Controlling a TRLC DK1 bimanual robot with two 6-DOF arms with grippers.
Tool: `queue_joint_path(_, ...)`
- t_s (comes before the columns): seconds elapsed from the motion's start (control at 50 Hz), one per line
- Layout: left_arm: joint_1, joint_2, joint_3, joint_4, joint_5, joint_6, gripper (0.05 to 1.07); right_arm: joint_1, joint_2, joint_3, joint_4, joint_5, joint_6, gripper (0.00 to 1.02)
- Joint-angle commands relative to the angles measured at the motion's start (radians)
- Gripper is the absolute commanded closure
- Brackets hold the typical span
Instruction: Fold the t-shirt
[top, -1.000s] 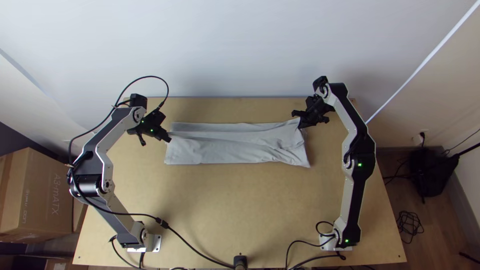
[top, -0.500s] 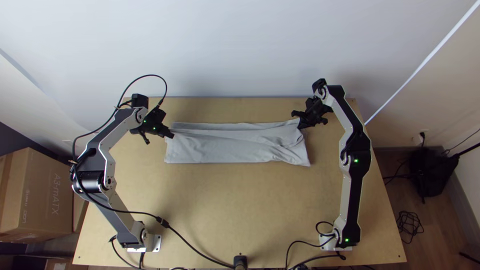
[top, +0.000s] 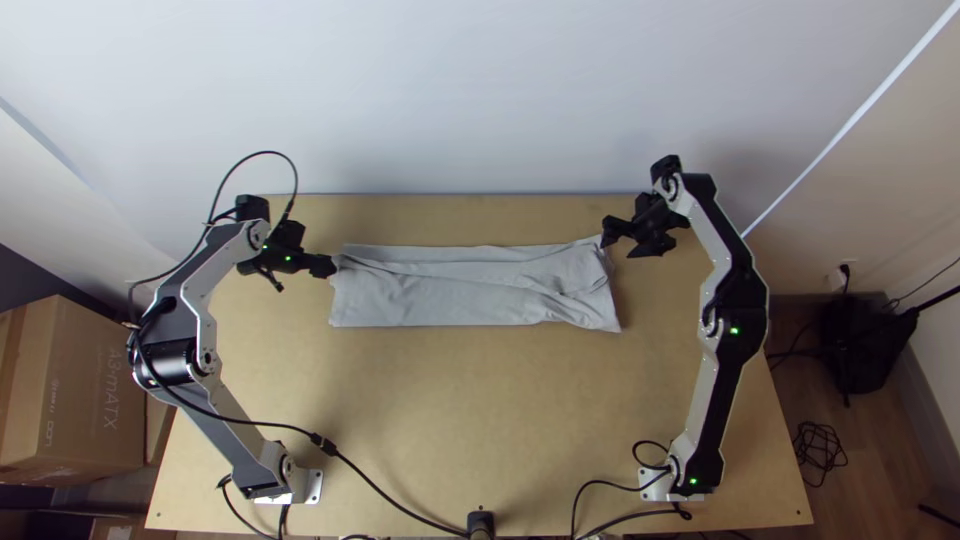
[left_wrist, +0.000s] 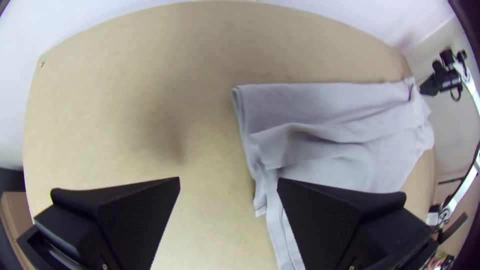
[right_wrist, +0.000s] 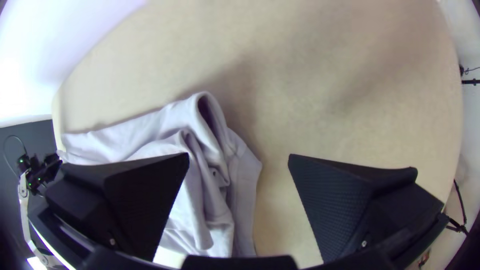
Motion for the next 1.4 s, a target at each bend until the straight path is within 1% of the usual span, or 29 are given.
queue_joint_path(0.0,0.061,-0.029,-0.015,-0.021,0.081,-0.044,0.12,-0.017,-0.133,-0.076,0.025,-0.012,0.038,0.09)
queue_joint_path(0.14,0.113,-0.040,-0.026,-0.082,0.209,-0.056,0.12,-0.042,-0.222,-0.156,0.072,-0.098,0.076,0.09)
queue_joint_path(0.2,0.130,-0.040,-0.035,-0.096,0.271,-0.070,0.12,-0.059,-0.242,-0.173,0.086,-0.156,0.112,0.09)
queue_joint_path(0.28,0.142,-0.039,-0.051,-0.117,0.351,-0.087,0.12,-0.089,-0.259,-0.176,0.097,-0.282,0.181,0.09)
queue_joint_path(0.34,0.139,-0.040,-0.071,-0.120,0.391,-0.098,0.12,-0.109,-0.276,-0.184,0.118,-0.362,0.231,0.09)
queue_joint_path(0.4,0.133,-0.039,-0.089,-0.128,0.431,-0.098,0.12,-0.125,-0.288,-0.184,0.123,-0.437,0.267,0.09)
queue_joint_path(0.46,0.124,-0.029,-0.106,-0.128,0.460,-0.098,0.12,-0.132,-0.299,-0.185,0.132,-0.492,0.299,0.09)
queue_joint_path(0.5,0.115,-0.020,-0.117,-0.131,0.480,-0.098,0.12,-0.142,-0.305,-0.185,0.140,-0.546,0.331,0.09)
queue_joint_path(0.54,0.107,-0.016,-0.129,-0.130,0.508,-0.098,0.12,-0.160,-0.313,-0.185,0.148,-0.618,0.365,0.09)
queue_joint_path(0.6,0.093,-0.003,-0.141,-0.123,0.517,-0.101,0.12,-0.191,-0.333,-0.202,0.178,-0.728,0.405,0.09)
queue_joint_path(0.64,0.087,0.004,-0.144,-0.113,0.517,-0.110,0.12,-0.200,-0.347,-0.219,0.198,-0.767,0.420,0.09)
queue_joint_path(0.76,0.081,0.018,-0.167,-0.010,0.506,-0.177,0.13,-0.211,-0.379,-0.264,0.227,-0.773,0.423,0.09)
queue_joint_path(0.92,0.061,0.041,-0.172,0.088,0.429,-0.226,0.13,-0.241,-0.394,-0.273,0.236,-0.774,0.425,0.09)
queue_joint_path(1.1,0.046,0.056,-0.163,0.122,0.382,-0.228,0.13,-0.244,-0.405,-0.276,0.238,-0.774,0.421,0.09)
queue_joint_path(1.26,0.021,0.063,-0.155,0.124,0.379,-0.231,0.13,-0.237,-0.409,-0.288,0.250,-0.773,0.421,0.09)
queue_joint_path(1.38,-0.006,0.064,-0.150,0.143,0.368,-0.254,0.13,-0.231,-0.408,-0.288,0.253,-0.773,0.423,0.09)
